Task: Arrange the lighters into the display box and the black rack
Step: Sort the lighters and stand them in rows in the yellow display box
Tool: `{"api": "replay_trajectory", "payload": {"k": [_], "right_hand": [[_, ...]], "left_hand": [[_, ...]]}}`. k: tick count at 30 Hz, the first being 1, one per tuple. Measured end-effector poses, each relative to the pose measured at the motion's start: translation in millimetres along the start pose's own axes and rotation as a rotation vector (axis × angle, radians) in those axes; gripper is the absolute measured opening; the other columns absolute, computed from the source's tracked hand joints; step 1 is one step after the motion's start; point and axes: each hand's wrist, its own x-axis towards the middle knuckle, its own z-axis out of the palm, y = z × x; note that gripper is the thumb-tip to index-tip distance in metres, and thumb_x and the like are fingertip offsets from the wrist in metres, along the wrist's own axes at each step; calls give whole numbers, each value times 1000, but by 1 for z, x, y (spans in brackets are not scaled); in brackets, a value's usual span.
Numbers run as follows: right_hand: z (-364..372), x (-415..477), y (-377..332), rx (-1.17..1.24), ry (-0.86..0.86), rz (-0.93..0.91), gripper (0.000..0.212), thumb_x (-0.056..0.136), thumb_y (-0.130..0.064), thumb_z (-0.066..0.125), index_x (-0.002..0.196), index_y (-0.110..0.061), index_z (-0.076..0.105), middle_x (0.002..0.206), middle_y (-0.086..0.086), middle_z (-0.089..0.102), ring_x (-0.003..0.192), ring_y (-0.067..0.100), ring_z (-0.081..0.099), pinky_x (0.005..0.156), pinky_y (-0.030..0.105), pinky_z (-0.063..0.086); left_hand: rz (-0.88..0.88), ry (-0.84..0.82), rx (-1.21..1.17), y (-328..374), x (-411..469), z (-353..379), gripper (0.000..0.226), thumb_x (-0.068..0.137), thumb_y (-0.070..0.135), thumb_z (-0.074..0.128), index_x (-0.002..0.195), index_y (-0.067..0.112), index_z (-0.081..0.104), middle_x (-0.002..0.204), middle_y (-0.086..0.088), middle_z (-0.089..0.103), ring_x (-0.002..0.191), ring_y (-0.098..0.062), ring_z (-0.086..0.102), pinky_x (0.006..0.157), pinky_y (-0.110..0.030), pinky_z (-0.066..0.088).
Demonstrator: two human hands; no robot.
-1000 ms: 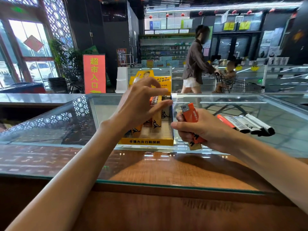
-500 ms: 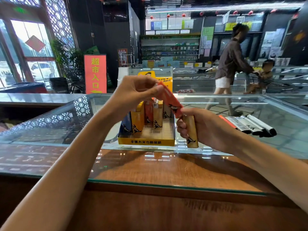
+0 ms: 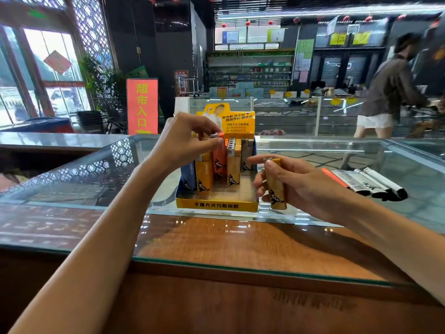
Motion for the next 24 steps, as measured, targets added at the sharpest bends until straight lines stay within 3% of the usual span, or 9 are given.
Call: {"api": "replay_trajectory", "payload": {"k": [4, 7, 10, 13, 16, 19, 24], "right_hand": [[0, -1, -1, 0, 28, 9, 44, 88, -28, 46, 125, -7, 50, 82, 7, 63, 75, 17, 60, 68, 27, 50], [2, -2, -3, 42, 39, 10, 28, 90, -23, 46, 111, -4, 48, 84, 11, 63, 72, 18, 60, 63, 27, 50], [1, -2, -4, 49, 40, -2, 9, 96, -14, 42, 100, -7, 46, 88, 15, 62, 74, 19, 61, 61, 27, 51], [0, -2, -4, 37, 32, -12, 10, 96, -13, 43, 102, -6, 46, 92, 16, 63, 77, 20, 62, 64, 28, 52], [-1, -2, -2, 10, 33, -31, 15, 93, -15, 47, 104, -5, 49, 90, 14, 64, 78, 20, 63, 66, 27, 53], [-2, -1, -1, -8, 40, -51, 16, 87, -17, 52, 99, -7, 54, 88, 12, 65, 77, 19, 64, 67, 27, 53], [-2, -2, -2, -20, 59, -81, 18, 84, -17, 55, 99, -6, 55, 87, 11, 65, 78, 19, 64, 68, 27, 53]], "left_hand": [[3, -6, 110, 3, -2, 6, 16, 75, 21, 77, 91, 17, 75, 71, 9, 65, 61, -1, 49, 53, -7, 32], [-29, -11, 184, 5, -2, 9, 23, 75, 22, 78, 97, 16, 75, 80, -2, 68, 69, -15, 53, 60, -22, 38], [-22, -25, 191, 8, -2, 10, 22, 74, 15, 78, 96, 11, 74, 84, 1, 68, 66, -3, 50, 54, -6, 36], [-23, -22, 197, 9, -3, 10, 16, 74, 14, 78, 90, 10, 74, 83, 1, 67, 68, -5, 52, 56, -4, 38], [-25, -6, 255, 9, -4, 11, 14, 76, 18, 76, 90, 13, 75, 87, -1, 66, 77, -13, 53, 62, -18, 35], [-22, -8, 273, 8, -3, 12, 14, 79, 18, 73, 91, 12, 75, 92, 0, 64, 80, -8, 48, 72, -21, 32], [-20, -38, 311, 5, -4, 14, 18, 83, 23, 70, 96, 13, 74, 95, 2, 58, 87, -9, 48, 73, -25, 35]]}}
